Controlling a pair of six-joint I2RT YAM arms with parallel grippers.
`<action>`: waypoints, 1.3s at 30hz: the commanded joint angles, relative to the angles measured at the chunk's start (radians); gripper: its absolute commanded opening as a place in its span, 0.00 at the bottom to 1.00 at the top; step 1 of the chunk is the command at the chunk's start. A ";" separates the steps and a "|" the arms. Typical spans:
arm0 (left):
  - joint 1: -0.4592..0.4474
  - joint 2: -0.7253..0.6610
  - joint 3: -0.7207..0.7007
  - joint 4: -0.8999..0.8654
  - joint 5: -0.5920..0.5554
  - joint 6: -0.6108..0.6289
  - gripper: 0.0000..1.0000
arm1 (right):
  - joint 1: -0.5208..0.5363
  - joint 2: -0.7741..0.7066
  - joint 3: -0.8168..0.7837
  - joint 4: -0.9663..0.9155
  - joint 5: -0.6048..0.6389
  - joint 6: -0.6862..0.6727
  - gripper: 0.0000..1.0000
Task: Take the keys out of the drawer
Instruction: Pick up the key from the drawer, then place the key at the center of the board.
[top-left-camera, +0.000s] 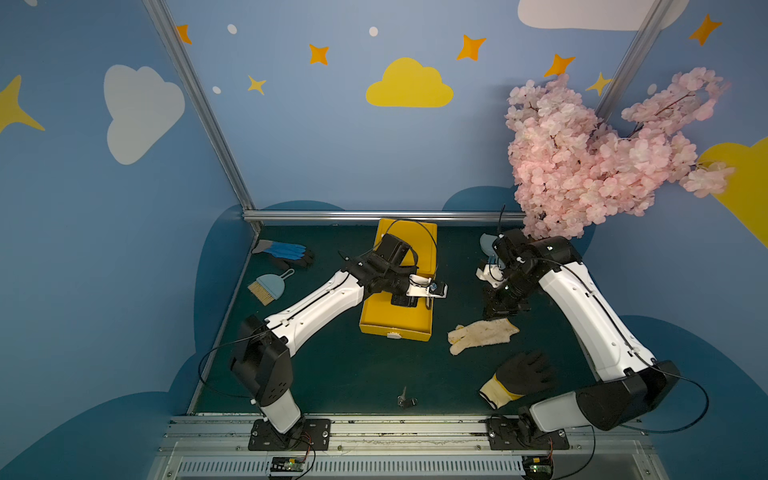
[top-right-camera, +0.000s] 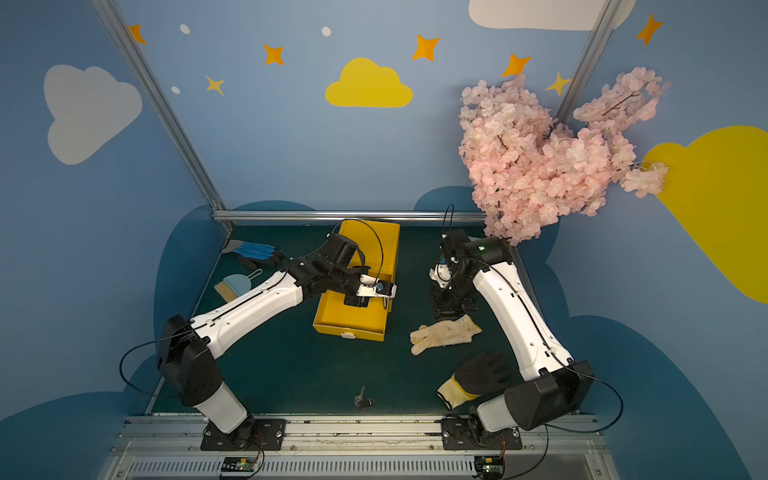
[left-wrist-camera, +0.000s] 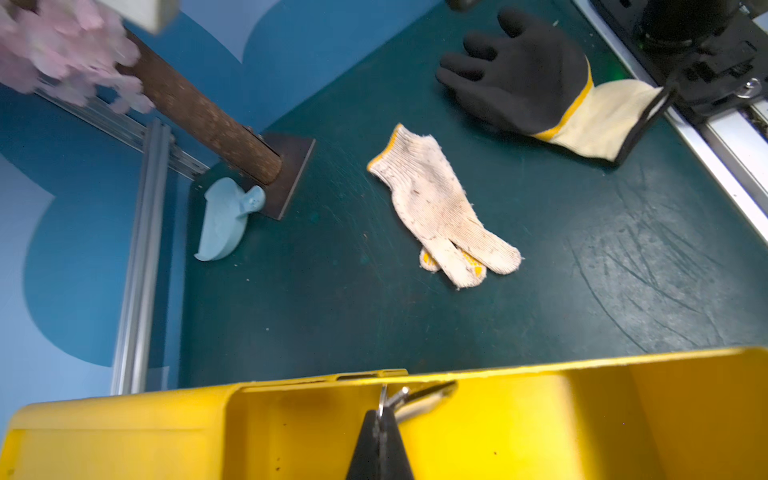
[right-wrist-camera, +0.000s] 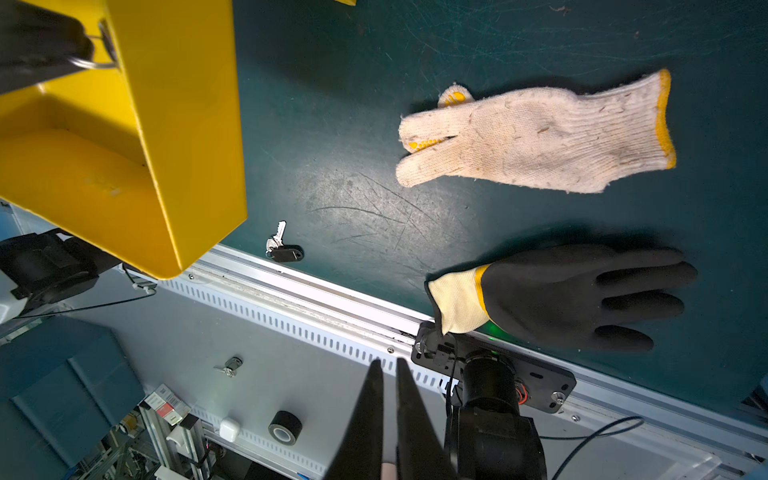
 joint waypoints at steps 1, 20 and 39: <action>0.010 -0.051 -0.058 0.093 0.009 -0.045 0.03 | -0.002 0.010 0.033 0.013 -0.031 0.021 0.11; 0.026 -0.465 -0.317 0.415 -0.304 -0.410 0.03 | 0.106 0.142 0.225 0.053 -0.045 0.099 0.04; 0.027 -1.069 -0.501 -0.290 -0.851 -1.245 0.03 | 0.280 0.327 0.501 0.123 0.040 0.145 0.01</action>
